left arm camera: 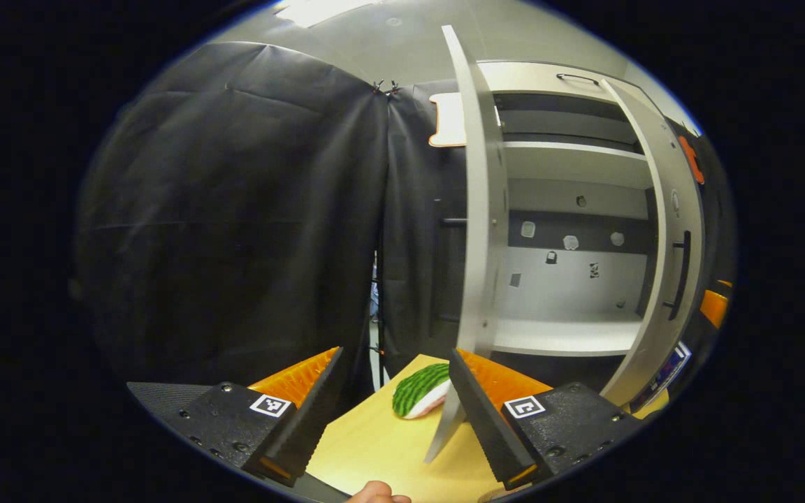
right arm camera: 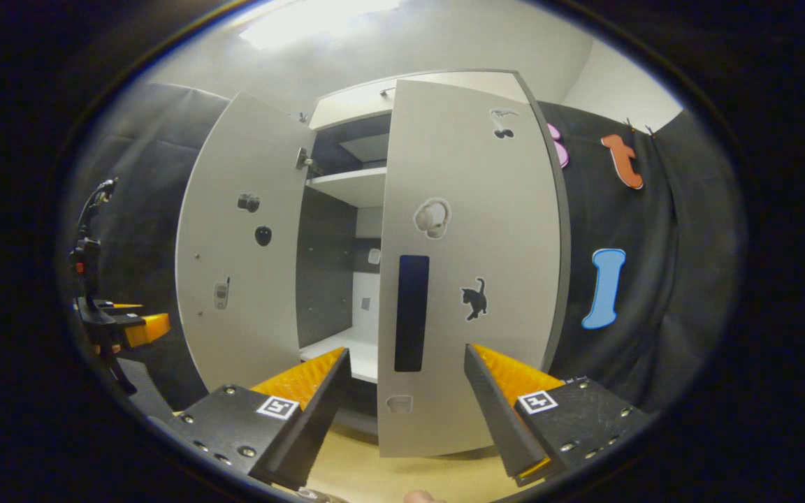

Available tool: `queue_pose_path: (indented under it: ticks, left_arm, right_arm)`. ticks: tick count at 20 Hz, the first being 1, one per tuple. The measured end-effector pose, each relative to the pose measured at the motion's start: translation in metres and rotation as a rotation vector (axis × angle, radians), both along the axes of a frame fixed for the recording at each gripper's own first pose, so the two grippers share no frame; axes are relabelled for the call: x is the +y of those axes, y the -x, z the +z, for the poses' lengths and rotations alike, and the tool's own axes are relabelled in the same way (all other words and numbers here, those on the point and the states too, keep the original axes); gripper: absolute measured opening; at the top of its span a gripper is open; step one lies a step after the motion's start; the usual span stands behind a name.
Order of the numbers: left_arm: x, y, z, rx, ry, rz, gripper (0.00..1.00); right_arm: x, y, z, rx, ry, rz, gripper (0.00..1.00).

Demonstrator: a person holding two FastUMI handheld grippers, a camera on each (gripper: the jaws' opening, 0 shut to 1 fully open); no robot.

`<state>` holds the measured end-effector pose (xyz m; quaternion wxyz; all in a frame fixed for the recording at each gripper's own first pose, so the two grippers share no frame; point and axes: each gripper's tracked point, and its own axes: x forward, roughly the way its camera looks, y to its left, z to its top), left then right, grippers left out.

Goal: Grasp the bottle in the cabinet with the left hand and place it on the coaster, then close the right door with the right hand and the left door with the left hand.

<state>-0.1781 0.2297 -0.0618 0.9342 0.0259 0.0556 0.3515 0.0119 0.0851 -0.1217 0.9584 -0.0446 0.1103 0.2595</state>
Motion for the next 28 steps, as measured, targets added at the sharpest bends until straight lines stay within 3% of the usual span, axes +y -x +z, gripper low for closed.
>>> queue_pose_path:
  ticks: [7, 10, 11, 12, 14, 16, 20, 21, 24, 26, 27, 28]
  left_arm:
    - [0.048, -0.010, 0.002, -0.012, 0.003, 0.049, 0.95]
    - [0.055, -0.019, 0.001, -0.021, 0.019, 0.029, 0.95]
    - [0.055, -0.019, 0.001, -0.027, 0.020, 0.023, 0.90]
    - [0.055, -0.021, 0.002, -0.035, 0.023, 0.015, 0.95]
    - [0.061, -0.035, -0.003, -0.049, 0.033, -0.003, 0.90]
    - [0.072, -0.041, -0.003, -0.046, 0.021, 0.012, 0.95]
    - [0.083, -0.050, 0.000, -0.050, 0.024, 0.003, 0.95]
    - [0.085, -0.051, -0.004, -0.045, 0.027, 0.001, 0.89]
    - [0.085, -0.057, -0.005, -0.050, 0.045, -0.037, 0.89]
    - [0.085, -0.060, -0.007, -0.059, 0.060, -0.046, 0.93]
    - [0.085, -0.059, -0.007, -0.064, 0.067, -0.044, 0.86]
    - [0.084, -0.059, -0.008, -0.066, 0.077, -0.043, 0.86]
  right_arm:
    - [0.021, -0.006, -0.010, 0.003, -0.012, -0.023, 0.98]
    - [0.029, -0.008, -0.016, 0.003, -0.013, -0.039, 0.98]
    - [0.032, -0.011, -0.019, 0.002, -0.010, -0.043, 0.98]
    - [0.034, -0.013, -0.020, -0.001, -0.005, -0.049, 0.98]
    - [0.038, -0.016, -0.024, -0.002, 0.002, -0.057, 0.98]
    - [0.042, -0.020, -0.029, 0.001, 0.004, -0.065, 0.98]
    - [0.049, -0.028, -0.037, 0.015, 0.002, -0.070, 0.98]
    - [0.051, -0.030, -0.039, 0.021, 0.000, -0.068, 0.98]
    - [0.055, -0.034, -0.045, 0.034, 0.000, -0.064, 0.98]
    - [0.055, -0.036, -0.047, 0.038, 0.003, -0.062, 0.98]
    - [0.055, -0.036, -0.048, 0.040, 0.003, -0.060, 0.98]
    - [0.055, -0.036, -0.049, 0.043, 0.003, -0.058, 0.98]
